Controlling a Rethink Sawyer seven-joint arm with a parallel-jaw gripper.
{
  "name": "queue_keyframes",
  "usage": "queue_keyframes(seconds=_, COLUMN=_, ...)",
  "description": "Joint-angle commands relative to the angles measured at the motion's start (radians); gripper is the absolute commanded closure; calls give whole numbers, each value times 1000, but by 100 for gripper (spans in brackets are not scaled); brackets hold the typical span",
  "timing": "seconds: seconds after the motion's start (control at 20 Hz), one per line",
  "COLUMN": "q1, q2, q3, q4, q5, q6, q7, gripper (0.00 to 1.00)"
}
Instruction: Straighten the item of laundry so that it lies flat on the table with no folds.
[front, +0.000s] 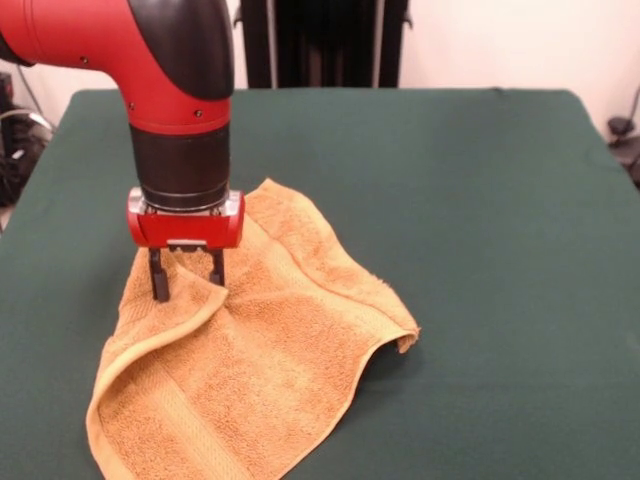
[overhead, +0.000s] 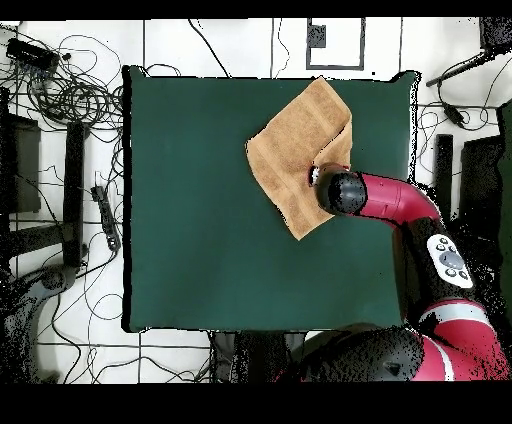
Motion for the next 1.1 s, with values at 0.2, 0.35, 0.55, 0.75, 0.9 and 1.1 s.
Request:
queue_keyframes(seconds=0.2, q1=22, q2=33, q3=28, q4=80, q5=-53, q6=84, q7=-34, gripper=0)
queue_keyframes(seconds=0.35, q1=20, q2=26, q3=31, q4=82, q5=-49, q6=92, q7=-37, gripper=0)
queue_keyframes(seconds=0.55, q1=21, q2=1, q3=35, q4=88, q5=-47, q6=109, q7=-49, gripper=0)
queue_keyframes(seconds=0.75, q1=27, q2=-35, q3=34, q4=102, q5=-30, q6=127, q7=-34, gripper=0)
queue_keyframes(seconds=0.9, q1=32, q2=-94, q3=43, q4=118, q5=-1, q6=188, q7=-34, gripper=0)
queue_keyframes(seconds=1.1, q1=35, q2=-113, q3=56, q4=113, q5=6, q6=227, q7=-43, gripper=0)
